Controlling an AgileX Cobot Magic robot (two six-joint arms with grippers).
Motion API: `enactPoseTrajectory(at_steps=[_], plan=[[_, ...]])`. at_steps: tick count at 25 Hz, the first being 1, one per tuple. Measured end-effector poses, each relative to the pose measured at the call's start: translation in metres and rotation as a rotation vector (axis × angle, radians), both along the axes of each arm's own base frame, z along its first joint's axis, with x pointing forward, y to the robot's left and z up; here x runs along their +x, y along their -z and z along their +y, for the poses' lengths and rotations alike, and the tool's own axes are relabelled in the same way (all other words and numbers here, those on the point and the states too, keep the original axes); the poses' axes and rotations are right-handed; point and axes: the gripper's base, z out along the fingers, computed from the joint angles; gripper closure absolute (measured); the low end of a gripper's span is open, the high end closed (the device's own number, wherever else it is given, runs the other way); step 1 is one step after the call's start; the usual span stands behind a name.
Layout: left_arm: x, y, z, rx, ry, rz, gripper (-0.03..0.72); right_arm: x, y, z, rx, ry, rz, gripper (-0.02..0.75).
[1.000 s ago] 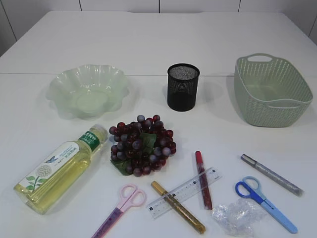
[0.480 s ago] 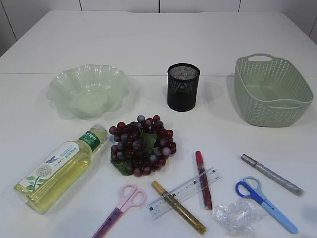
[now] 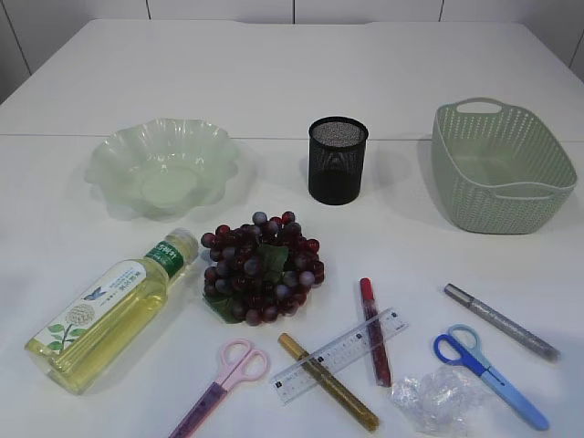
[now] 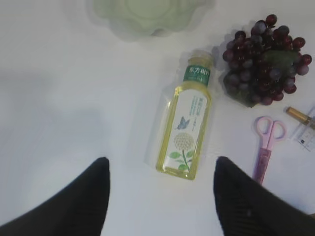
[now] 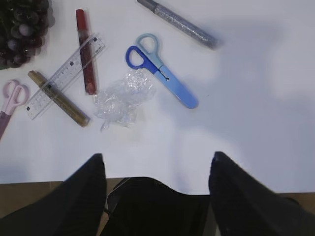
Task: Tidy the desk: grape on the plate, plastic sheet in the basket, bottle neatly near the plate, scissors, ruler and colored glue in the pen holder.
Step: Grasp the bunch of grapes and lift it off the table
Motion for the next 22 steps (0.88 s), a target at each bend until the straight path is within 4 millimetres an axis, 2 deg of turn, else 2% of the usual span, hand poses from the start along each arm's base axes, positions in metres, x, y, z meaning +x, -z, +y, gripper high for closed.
enactPoseTrajectory(at_steps=[3,7,10,15,17,22], plan=[[0.040,-0.006,-0.012,0.012,0.035,0.032,0.171,0.007,0.001,0.001,0.019,-0.001,0.035,0.225],[0.090,-0.005,-0.036,0.028,0.104,0.061,0.160,0.016,0.006,0.003,0.035,-0.001,0.084,0.225],[0.121,0.010,-0.064,0.065,0.185,0.101,0.158,0.021,0.009,0.003,0.043,-0.004,0.114,0.225],[0.154,0.053,-0.122,0.189,0.334,0.156,0.148,0.023,0.011,0.004,0.035,-0.028,0.130,0.225],[0.161,0.077,-0.144,0.235,0.389,0.175,0.143,0.023,0.011,0.004,0.033,-0.032,0.132,0.225],[0.168,0.129,-0.185,0.292,0.482,0.220,0.141,0.023,0.011,0.004,0.032,-0.041,0.136,0.225]])
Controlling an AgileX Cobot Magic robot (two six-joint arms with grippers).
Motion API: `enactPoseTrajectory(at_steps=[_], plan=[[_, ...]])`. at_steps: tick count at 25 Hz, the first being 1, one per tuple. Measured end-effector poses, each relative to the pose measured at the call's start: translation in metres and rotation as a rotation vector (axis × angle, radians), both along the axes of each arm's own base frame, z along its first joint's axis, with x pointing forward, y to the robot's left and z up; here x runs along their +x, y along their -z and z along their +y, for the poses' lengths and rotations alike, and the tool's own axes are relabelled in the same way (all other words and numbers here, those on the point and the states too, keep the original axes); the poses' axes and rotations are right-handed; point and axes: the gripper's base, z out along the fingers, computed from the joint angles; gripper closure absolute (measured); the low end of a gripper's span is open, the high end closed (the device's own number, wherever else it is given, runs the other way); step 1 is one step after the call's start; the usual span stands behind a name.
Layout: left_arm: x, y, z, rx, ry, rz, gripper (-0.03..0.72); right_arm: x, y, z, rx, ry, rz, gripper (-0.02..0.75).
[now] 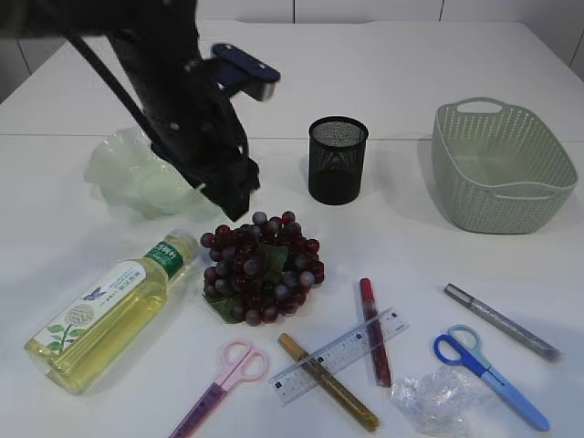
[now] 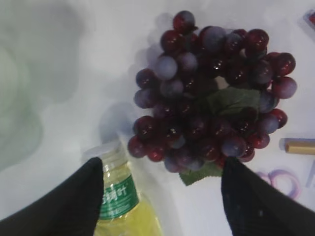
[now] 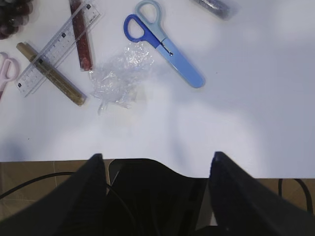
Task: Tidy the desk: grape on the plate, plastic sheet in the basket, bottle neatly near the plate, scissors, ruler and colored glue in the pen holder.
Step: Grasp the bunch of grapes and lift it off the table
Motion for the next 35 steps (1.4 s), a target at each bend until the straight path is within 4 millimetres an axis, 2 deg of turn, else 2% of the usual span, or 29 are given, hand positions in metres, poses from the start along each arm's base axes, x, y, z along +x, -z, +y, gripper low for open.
enactPoseTrajectory(at_steps=[5,17,30,35], plan=[[0.003,0.041,-0.022,0.063,0.064,0.016,0.140,0.000,0.000,0.000,-0.002,-0.005,0.001,0.225],[0.017,0.080,-0.028,0.099,0.098,-0.011,0.139,0.000,0.000,0.000,-0.004,-0.010,-0.001,0.225],[0.020,0.082,-0.035,0.036,0.088,-0.033,0.137,0.000,0.000,0.000,-0.005,-0.013,-0.001,0.225],[0.022,0.101,-0.036,0.056,0.089,0.000,0.137,0.000,0.000,0.000,-0.005,-0.013,-0.001,0.225]])
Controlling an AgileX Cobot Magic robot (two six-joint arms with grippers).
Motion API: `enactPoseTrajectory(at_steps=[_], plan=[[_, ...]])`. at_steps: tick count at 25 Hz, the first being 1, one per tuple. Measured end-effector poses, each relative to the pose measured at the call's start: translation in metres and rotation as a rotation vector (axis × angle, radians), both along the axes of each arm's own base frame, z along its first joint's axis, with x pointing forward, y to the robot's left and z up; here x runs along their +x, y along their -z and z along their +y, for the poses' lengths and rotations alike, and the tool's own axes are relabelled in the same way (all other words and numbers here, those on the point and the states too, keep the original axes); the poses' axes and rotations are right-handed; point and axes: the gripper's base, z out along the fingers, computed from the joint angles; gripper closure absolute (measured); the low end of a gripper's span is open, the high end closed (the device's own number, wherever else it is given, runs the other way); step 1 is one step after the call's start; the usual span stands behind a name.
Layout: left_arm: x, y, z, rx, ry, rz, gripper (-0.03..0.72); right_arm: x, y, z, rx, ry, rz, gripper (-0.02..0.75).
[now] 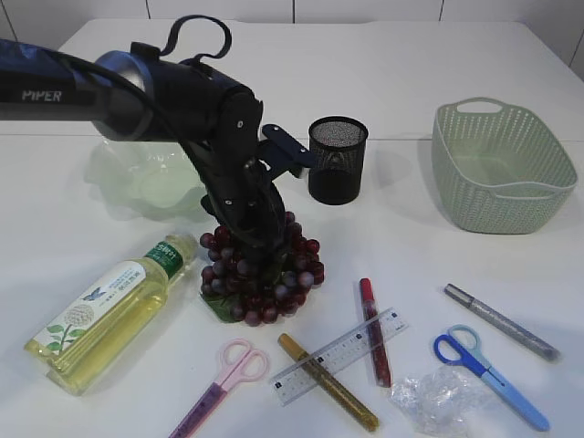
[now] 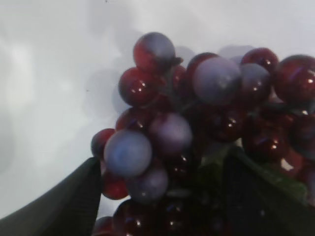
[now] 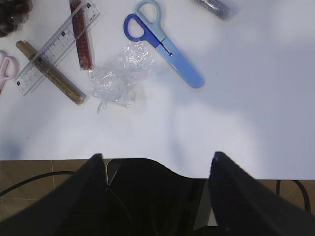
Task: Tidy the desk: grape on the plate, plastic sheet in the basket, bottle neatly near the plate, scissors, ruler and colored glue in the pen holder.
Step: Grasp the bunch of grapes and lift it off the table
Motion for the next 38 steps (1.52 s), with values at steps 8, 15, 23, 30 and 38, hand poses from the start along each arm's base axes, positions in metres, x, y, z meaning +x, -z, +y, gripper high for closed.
enactPoseTrajectory(at_steps=[8,15,23,30,38], plan=[[0.002,0.011,-0.001,0.010,0.006,0.003,0.141,0.000,0.000,0.000,0.000,-0.001,0.005,0.225],[0.002,0.011,0.000,0.019,0.012,-0.002,0.352,-0.001,0.000,0.000,0.000,-0.002,0.007,0.225],[0.005,0.011,-0.002,0.004,0.017,-0.029,0.468,-0.001,0.000,0.000,0.000,-0.006,0.014,0.225],[0.006,0.020,-0.006,-0.027,-0.002,-0.018,0.465,-0.001,0.000,0.000,0.000,-0.006,0.014,0.225],[0.005,0.017,-0.003,0.015,-0.023,0.028,0.465,-0.001,0.000,0.000,0.000,-0.006,0.014,0.225]])
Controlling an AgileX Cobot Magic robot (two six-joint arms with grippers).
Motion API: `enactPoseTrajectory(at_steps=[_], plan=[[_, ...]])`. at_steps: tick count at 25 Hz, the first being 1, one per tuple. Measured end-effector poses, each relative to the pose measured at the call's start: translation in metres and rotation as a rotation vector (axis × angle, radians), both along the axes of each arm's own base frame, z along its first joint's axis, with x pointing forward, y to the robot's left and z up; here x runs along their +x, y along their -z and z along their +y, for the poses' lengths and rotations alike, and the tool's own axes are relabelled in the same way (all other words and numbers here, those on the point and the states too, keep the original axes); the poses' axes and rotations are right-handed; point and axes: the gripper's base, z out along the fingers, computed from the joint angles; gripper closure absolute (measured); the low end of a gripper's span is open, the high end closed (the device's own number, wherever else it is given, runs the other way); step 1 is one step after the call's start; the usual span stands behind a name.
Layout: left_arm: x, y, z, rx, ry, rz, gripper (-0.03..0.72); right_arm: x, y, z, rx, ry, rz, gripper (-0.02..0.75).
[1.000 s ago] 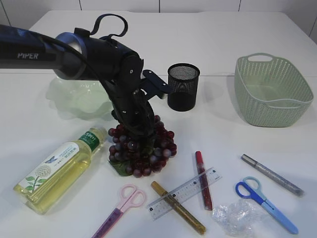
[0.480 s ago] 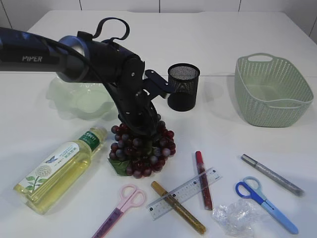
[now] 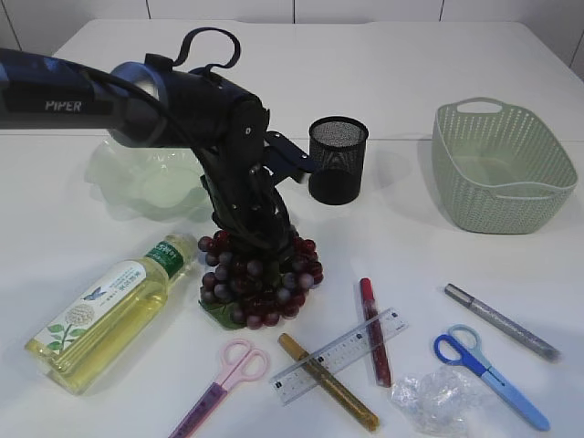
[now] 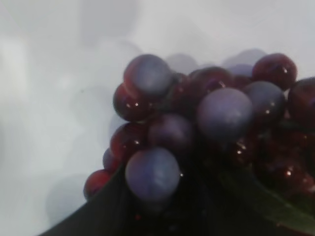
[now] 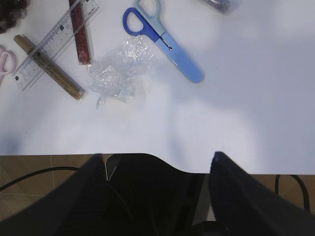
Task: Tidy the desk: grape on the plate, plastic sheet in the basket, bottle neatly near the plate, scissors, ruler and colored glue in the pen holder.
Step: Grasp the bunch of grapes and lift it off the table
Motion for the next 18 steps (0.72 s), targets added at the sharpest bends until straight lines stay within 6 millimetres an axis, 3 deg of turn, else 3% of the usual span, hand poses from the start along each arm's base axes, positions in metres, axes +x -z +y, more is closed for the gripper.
enactPoseTrajectory(at_steps=[7,18], plan=[[0.000,-0.025,0.003,0.073,-0.085,0.089,0.466,0.000,0.000,0.000,0.000,0.000,0.000,0.226],[0.012,-0.079,-0.005,0.023,-0.159,0.041,0.466,0.000,0.000,0.000,0.000,0.000,0.000,0.226]])
